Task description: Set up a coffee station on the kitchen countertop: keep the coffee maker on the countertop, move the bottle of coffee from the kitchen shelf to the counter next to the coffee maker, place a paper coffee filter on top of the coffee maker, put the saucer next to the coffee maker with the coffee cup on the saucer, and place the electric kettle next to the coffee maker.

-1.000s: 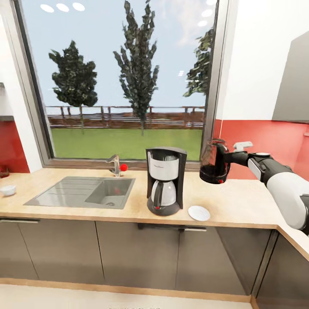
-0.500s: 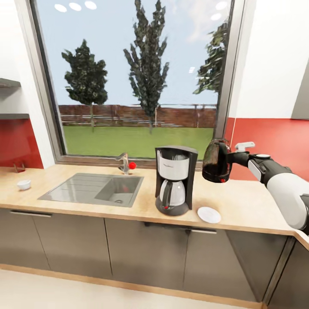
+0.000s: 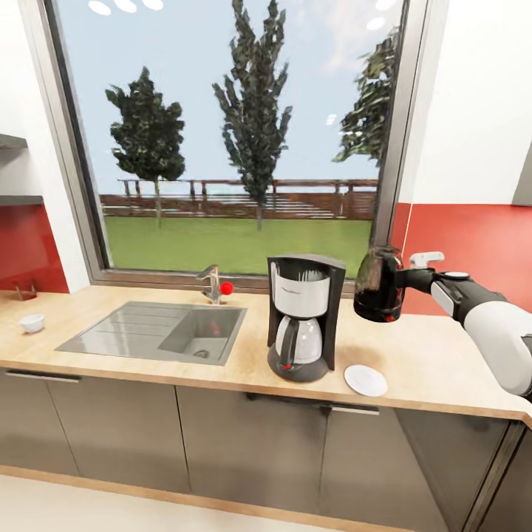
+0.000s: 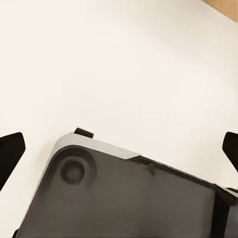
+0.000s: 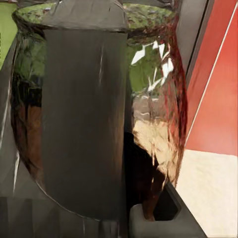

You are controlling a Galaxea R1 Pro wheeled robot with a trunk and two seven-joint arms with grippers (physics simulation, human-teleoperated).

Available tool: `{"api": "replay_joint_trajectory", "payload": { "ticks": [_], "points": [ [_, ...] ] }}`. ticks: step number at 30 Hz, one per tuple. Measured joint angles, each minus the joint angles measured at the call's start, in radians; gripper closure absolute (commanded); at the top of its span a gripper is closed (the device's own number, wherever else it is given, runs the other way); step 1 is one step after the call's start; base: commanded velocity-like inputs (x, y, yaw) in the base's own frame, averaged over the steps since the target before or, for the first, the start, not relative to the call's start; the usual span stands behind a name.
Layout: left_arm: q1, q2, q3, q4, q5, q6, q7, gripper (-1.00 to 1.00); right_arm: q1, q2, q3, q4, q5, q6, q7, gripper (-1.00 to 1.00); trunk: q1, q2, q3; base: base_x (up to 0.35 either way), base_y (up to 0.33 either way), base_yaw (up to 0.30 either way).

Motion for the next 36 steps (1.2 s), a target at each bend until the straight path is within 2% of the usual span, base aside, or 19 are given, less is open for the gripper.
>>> {"api": "replay_joint_trajectory", "payload": {
  "ticks": [5,8,13,30,36],
  "points": [
    [0.000,0.002,0.000,0.000,0.034,0.002,-0.008,-1.00,0.000,0.001,-0.002,0.005,-0.002,0.014,0.000,1.00,0.011,-0.021,-0.009,0.001,0.000,0.000],
    [0.000,0.002,0.000,0.000,0.041,0.004,-0.009,-1.00,0.000,0.003,-0.014,0.006,-0.042,0.022,0.000,1.00,0.023,-0.042,-0.019,0.000,0.000,0.000],
    [0.000,0.002,0.000,0.000,0.042,0.005,-0.009,-1.00,0.000,0.013,-0.015,0.007,-0.055,0.024,0.000,1.00,0.042,-0.077,-0.034,0.000,0.000,0.000],
    [0.000,0.001,-0.001,0.000,0.042,0.005,-0.009,-1.00,0.000,0.020,-0.011,0.042,-0.047,0.006,-0.010,1.00,0.107,-0.196,-0.088,0.000,0.000,0.000],
    [0.000,0.001,-0.001,0.000,0.042,0.005,-0.009,-1.00,0.000,0.019,-0.010,0.047,-0.044,-0.039,-0.016,1.00,0.130,-0.238,-0.107,0.000,0.000,0.000]
  ]
}}
